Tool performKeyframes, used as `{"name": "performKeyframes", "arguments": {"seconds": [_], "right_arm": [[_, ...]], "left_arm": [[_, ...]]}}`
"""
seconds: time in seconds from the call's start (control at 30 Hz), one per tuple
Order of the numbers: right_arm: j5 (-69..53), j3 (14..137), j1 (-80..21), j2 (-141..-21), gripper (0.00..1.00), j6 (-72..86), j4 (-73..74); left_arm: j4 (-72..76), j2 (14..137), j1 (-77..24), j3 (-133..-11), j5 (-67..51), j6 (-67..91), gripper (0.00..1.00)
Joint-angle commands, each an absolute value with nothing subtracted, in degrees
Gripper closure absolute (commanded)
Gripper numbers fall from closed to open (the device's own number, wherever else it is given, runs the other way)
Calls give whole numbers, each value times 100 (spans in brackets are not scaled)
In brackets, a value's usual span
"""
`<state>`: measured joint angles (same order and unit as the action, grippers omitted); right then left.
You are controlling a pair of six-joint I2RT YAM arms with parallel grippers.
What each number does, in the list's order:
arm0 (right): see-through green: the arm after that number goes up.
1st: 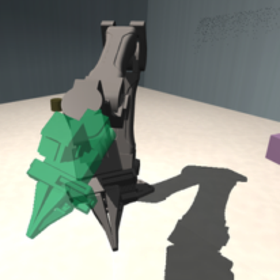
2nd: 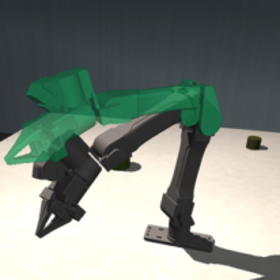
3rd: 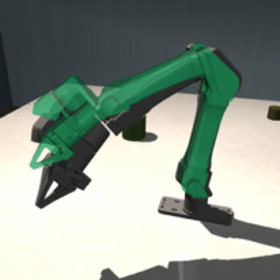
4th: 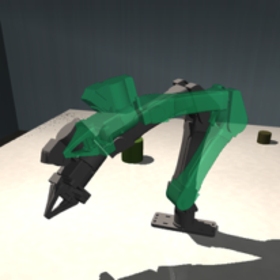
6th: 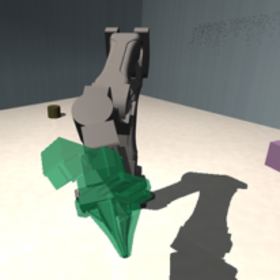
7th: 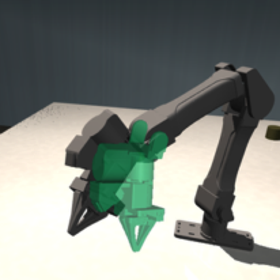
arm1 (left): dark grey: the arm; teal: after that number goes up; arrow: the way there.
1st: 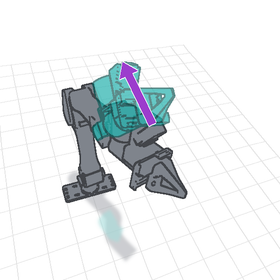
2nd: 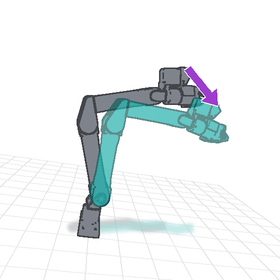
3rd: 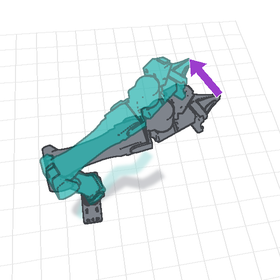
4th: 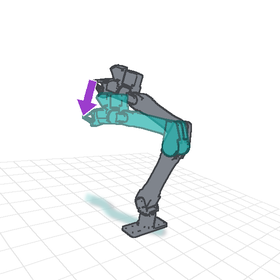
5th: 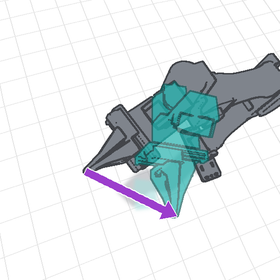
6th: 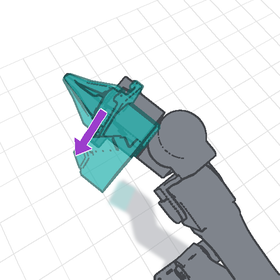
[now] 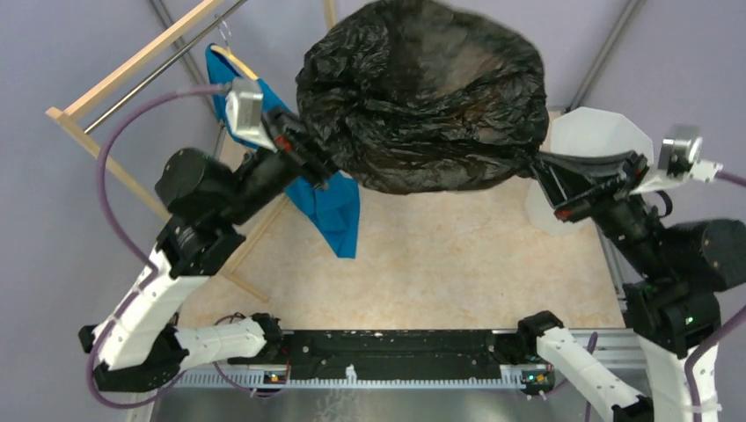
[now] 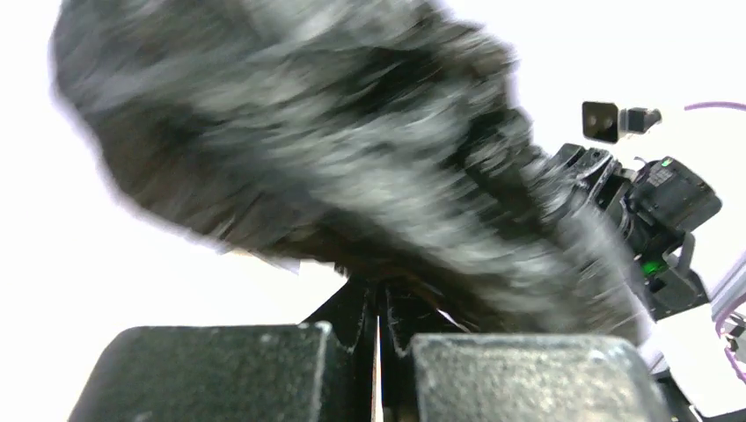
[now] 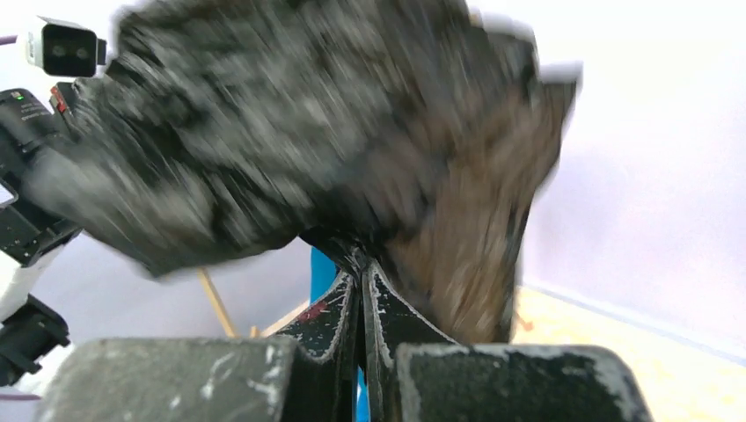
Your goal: Put the trash bags into the trash bin
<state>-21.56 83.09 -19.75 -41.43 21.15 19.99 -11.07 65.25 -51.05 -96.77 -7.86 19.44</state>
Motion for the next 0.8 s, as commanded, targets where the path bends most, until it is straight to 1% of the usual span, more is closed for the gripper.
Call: {"name": "performKeyframes", "arguments": {"seconds": [0.0, 0.07, 0.17, 0.23, 0.27, 0.3, 0.37, 0.43, 0.5, 0.57, 0.63, 0.7, 0.77], "right_arm": [[-1611, 6722, -1995, -3819, 100, 2163, 2109], [-1676, 5627, -1995, -3842, 100, 2270, 2335], [-2051, 4308, -1995, -4122, 100, 2316, 2735], [-2654, 3850, -1997, -4110, 100, 2425, 2774], [-2953, 3805, -2002, -3995, 100, 2475, 2751], [-3112, 3892, -2008, -3766, 100, 2531, 2759], [-3096, 4476, -2004, -3503, 100, 2522, 2913], [-2901, 5472, -2004, -3545, 100, 2273, 3193], [-2642, 6577, -2004, -3791, 100, 1995, 3506], [-2371, 7676, -2005, -4055, 100, 1800, 3643], [-2013, 8221, -2004, -4179, 100, 1749, 3545], [-1681, 8194, -2004, -4165, 100, 1766, 3261], [-1215, 7700, -2005, -4140, 100, 1820, 3108]], "left_arm": [[-1074, 6090, -5106, -7816, 53, 1989, 100], [-1206, 6116, -5099, -6625, 364, 2343, 100], [-1867, 6411, -5089, -5454, 204, 2902, 100], [-2143, 6318, -5095, -4950, 55, 3170, 100], [-2100, 6132, -5095, -4814, -255, 3153, 100], [-1990, 5906, -5100, -4736, -538, 3051, 100], [-1775, 5397, -5098, -4881, -875, 2825, 100], [-1731, 5025, -5100, -5317, -756, 2619, 100], [-1817, 4864, -5098, -6059, -522, 2350, 100], [-1938, 4969, -5098, -6904, -256, 2147, 100], [-2042, 5147, -5098, -7615, 148, 2108, 100], [-1968, 5231, -5098, -7873, 328, 2028, 100], [-1919, 5259, -5098, -7673, 509, 2076, 100]]}}
